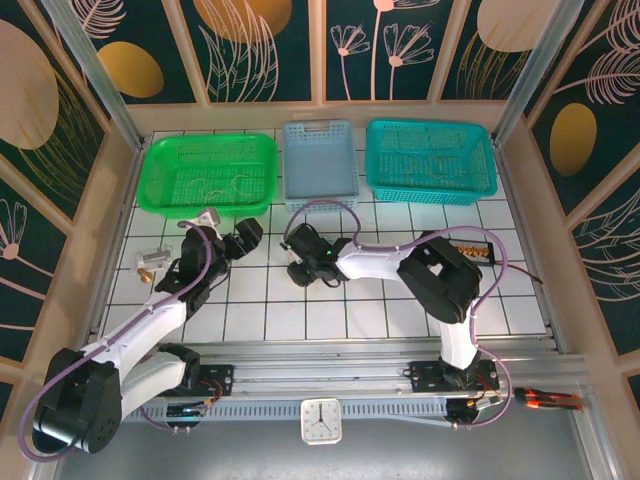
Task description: Untangle the cables
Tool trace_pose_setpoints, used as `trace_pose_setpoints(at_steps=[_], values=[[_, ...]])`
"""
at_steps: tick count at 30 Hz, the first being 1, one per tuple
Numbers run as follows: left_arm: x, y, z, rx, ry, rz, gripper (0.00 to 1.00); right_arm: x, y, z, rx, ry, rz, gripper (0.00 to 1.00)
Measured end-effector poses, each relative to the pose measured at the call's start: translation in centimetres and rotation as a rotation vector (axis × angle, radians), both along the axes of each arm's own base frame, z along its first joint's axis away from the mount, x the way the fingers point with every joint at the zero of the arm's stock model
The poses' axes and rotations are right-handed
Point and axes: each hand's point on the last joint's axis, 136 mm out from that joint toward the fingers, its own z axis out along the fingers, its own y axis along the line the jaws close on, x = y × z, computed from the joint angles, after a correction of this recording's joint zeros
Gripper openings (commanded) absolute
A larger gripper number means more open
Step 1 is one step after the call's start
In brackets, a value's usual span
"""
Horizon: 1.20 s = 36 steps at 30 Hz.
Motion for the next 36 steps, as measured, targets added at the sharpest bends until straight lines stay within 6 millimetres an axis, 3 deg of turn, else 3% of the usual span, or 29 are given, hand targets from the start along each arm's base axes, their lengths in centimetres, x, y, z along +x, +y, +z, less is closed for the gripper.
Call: trace_pose_setpoints(at_steps=[9, 17, 20, 22, 27, 36], values=[[0.0, 0.0, 0.2, -0.002, -0.005, 0.0, 0.99, 1.3, 1.2, 1.6, 0.019, -0.039, -0.005, 0.33], [0.0, 0.0, 0.1, -0.002, -0.004, 0.0, 0.99, 2.1, 1.2, -1.0, -0.019, -0.012, -0.02, 0.32], [0.0, 0.0, 0.1, -0.002, -0.004, 0.0, 0.99, 2.6, 1.5, -0.9, -0.015, -0.018, -0.026, 0.3], [0.0, 0.0, 0.1, -0.002, -0.004, 0.001, 0.99, 2.8, 1.5, -1.0, -0.015, -0.018, -0.027, 0.26], [0.0, 0.0, 0.1, -0.002, -0.004, 0.001, 0.99, 2.6, 1.9, -0.9, -0.002, -0.019, -0.006, 0.0], [0.0, 0.0, -0.2, 0.002, 0.005, 0.0, 0.99, 1.5, 1.8, -0.6, 0.029, 0.017, 0.019, 0.0]])
